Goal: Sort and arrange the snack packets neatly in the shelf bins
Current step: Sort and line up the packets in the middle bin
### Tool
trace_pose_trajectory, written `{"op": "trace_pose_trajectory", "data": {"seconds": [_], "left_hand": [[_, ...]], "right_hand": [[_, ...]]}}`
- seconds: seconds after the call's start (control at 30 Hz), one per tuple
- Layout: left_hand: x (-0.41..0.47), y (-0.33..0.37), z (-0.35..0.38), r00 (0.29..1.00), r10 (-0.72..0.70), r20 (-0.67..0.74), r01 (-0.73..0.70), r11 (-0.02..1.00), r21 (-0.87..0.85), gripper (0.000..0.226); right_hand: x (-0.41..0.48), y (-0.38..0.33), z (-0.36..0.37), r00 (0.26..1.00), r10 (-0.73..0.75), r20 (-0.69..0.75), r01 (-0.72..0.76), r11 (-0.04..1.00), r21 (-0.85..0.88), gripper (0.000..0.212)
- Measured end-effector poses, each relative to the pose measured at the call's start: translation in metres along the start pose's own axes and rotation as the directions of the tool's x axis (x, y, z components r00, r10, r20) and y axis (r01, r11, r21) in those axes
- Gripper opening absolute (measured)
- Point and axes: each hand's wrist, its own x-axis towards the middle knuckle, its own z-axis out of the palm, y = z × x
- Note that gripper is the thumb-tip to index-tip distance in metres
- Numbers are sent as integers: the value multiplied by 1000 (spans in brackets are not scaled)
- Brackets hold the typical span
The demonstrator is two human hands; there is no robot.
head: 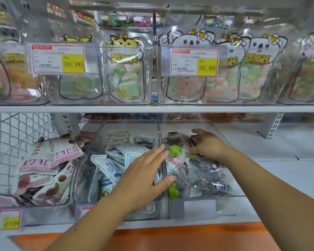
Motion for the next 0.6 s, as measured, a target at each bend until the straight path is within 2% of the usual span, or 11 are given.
{"op": "trace_pose_trajectory", "data": {"seconds": [0.07,0.17,0.23,0.3,0.4,0.47,0.53,0.6], "left_hand": [[-1,0,1,1000,-5,0,5,1000,3,73],[-1,0,2,1000,-18,-2,18,1000,0,72],[-2,2,1,1000,-29,0,29,1000,1,73],[-3,3,0,999,-34,0,34,999,-2,73],[-7,3,-2,999,-39,2,39,999,-24,72],[-11,4,-5,999,-41,-12,40,998,-53,72],[-13,7,-9,998,-43,-43,39,995,-90,72],[-14,14,-14,995,-64,-72,52,986,-160,73]], "right_hand": [[-6,-1,-3,999,-5,-46,12,989,147,74],[-18,-5,-9,998,11,-68,2,980,201,29],[-25,-9,-14,997,26,-79,-18,994,105,38],[-31,-14,-14,990,28,-137,-16,996,85,48],[-44,-19,-21,976,48,-214,3,973,231,45],[-57,-21,-29,961,43,-272,32,964,266,43],[-74,-20,-35,921,-7,-389,133,945,300,41],[-92,-19,-35,885,-30,-464,240,884,401,41]]}}
